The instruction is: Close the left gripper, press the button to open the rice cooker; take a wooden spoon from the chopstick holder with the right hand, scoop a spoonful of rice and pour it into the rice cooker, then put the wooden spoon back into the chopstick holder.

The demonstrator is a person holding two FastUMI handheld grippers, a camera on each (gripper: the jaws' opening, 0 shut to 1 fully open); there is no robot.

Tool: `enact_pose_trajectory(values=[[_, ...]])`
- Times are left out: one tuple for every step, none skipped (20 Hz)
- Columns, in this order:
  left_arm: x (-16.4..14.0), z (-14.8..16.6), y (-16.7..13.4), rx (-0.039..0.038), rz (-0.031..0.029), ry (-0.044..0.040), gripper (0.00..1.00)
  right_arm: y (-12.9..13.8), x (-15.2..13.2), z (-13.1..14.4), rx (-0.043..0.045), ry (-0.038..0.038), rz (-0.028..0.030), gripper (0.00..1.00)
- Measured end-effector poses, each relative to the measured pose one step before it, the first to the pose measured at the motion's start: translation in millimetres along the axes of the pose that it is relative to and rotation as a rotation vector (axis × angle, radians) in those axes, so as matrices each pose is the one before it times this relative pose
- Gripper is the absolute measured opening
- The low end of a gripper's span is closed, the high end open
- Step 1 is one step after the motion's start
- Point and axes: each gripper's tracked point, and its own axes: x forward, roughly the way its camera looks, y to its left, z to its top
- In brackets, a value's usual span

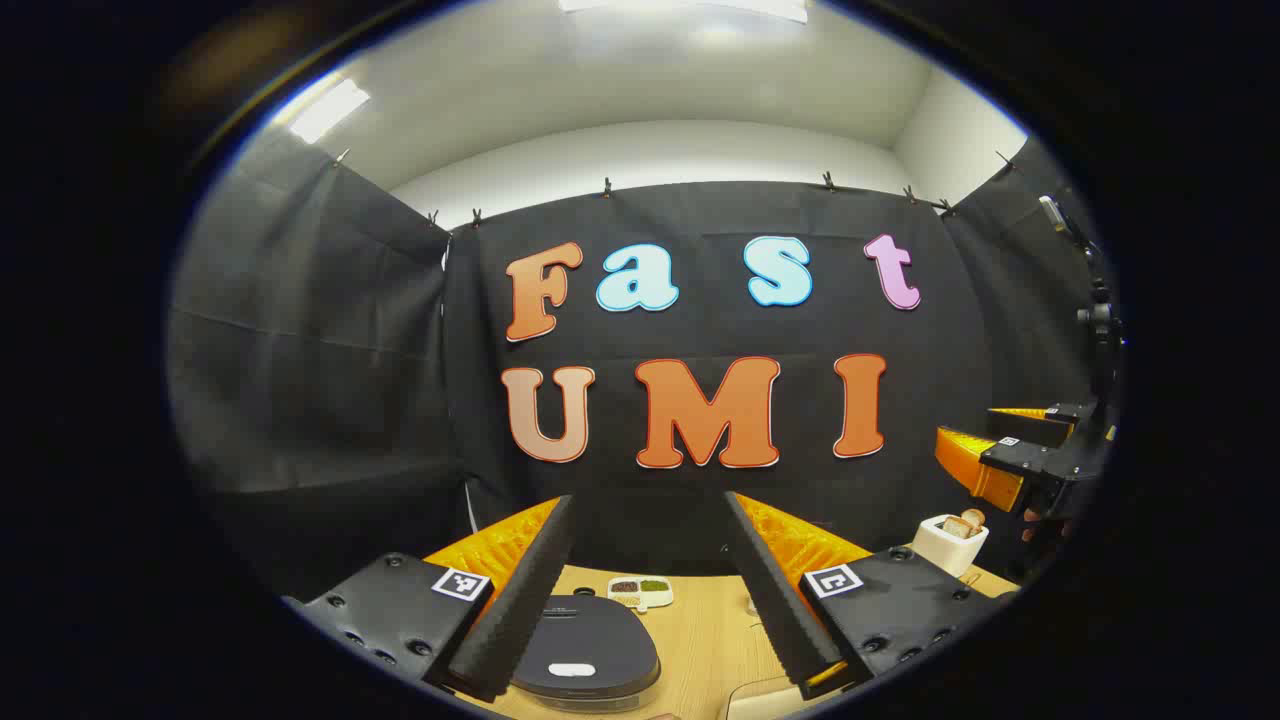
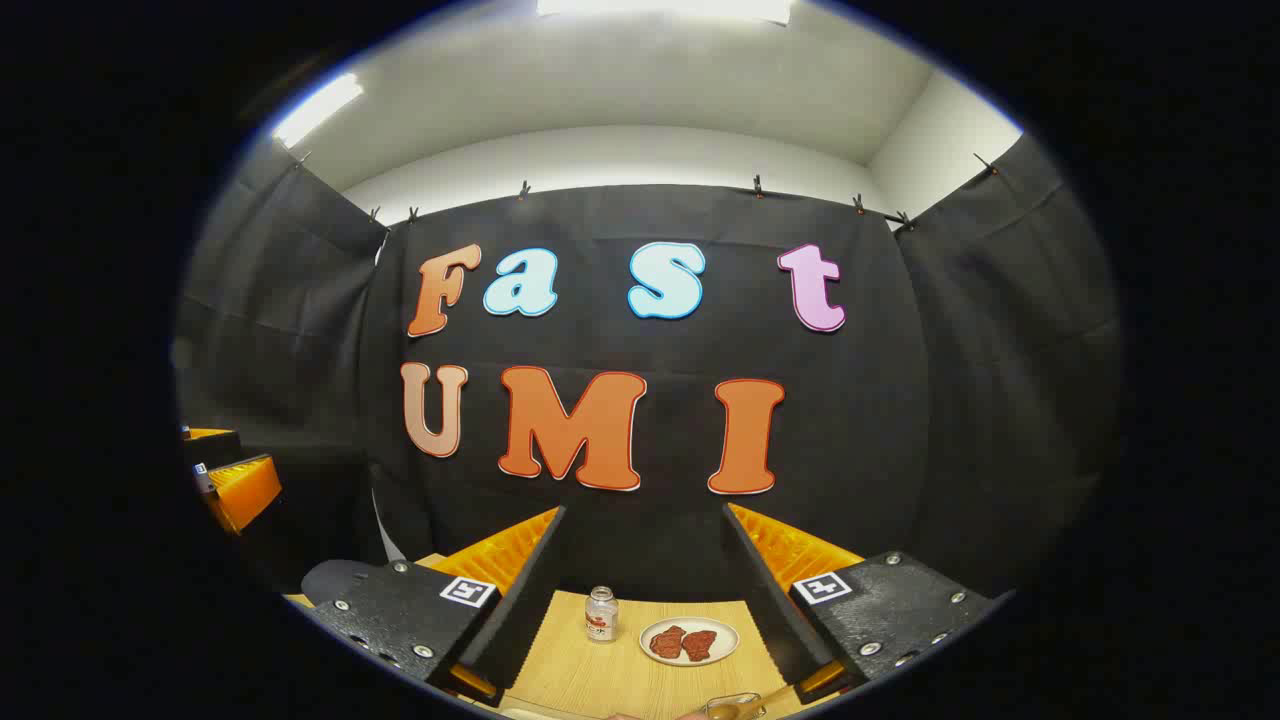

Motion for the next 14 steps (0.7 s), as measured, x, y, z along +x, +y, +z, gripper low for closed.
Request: enact_pose_trajectory(values=[[0.05, 0.22, -0.18, 0.00312, 0.00293, -0.00069, 1.0, 1.86, 0.35, -0.4, 0.00164, 0.00245, 0.0036, 0.93], [-0.54, 0.31, 0.24, 0.0026, 0.00495, -0.00073, 1.0, 1.58, -1.75, -1.2, 0.00071, 0.00058, 0.00121, 0.93], [-0.26, -0.08, -0.39, -0.00014, 0.00167, 0.00034, 1.0, 1.26, -0.03, 0.74, -0.00116, 0.00043, 0.00309, 0.93], [-0.55, -0.59, 0.93, -0.00017, 0.00401, 0.0015, 1.0, 2.92, 0.77, 0.22, -0.00118, 0.00007, 0.00366, 0.93], [0.18, 0.06, 0.19, -0.00073, 0.00351, 0.00246, 1.0, 1.47, -1.3, 0.1, -0.00153, 0.00036, 0.00227, 0.93], [-0.82, -0.44, 0.33, -0.0001, 0.00261, 0.00151, 1.0, 1.63, -0.23, -0.55, -0.00061, 0.00039, 0.00495, 0.93], [0.25, 0.03, 0.17, 0.00065, 0.00247, 0.00244, 1.0, 1.97, -0.35, 0.31, 0.00127, 0.00129, 0.00195, 0.93], [-0.46, -0.25, 0.38, 0.00213, 0.00235, 0.00053, 0.94, 1.24, -1.32, 0.16, 0.00234, 0.00156, 0.00516, 0.93], [0.07, 0.59, 0.57, 0.00342, 0.00441, 0.00004, 1.0, 2.01, -0.77, -1.13, 0.00233, 0.00061, 0.00304, 0.93], [0.55, 0.43, -0.33, 0.00223, 0.00206, -0.00096, 1.0, 1.65, 0.06, -0.07, 0.0002, 0.0011, 0.00219, 0.93], [-0.55, -1.05, -0.17, 0.00157, 0.0023, -0.0013, 1.0, 2.17, 0.25, -0.11, -0.00014, 0.00124, 0.00253, 0.93], [-0.67, -0.13, 0.46, 0.00081, 0.00148, -0.00157, 1.0, -0.64, -0.31, -0.52, -0.00072, -0.00059, -0.00033, 0.93], [0.13, -0.05, 0.24, 0.00075, 0.00176, 0.00013, 0.99, 1.71, 0.95, -0.1, 0.00026, -0.00009, 0.00336, 0.93], [-0.29, -0.96, 0.2, 0.00083, 0.00314, -0.0002, 0.99, 1.07, -0.81, 0.51, -0.00075, -0.00019, -0.00007, 0.93]])
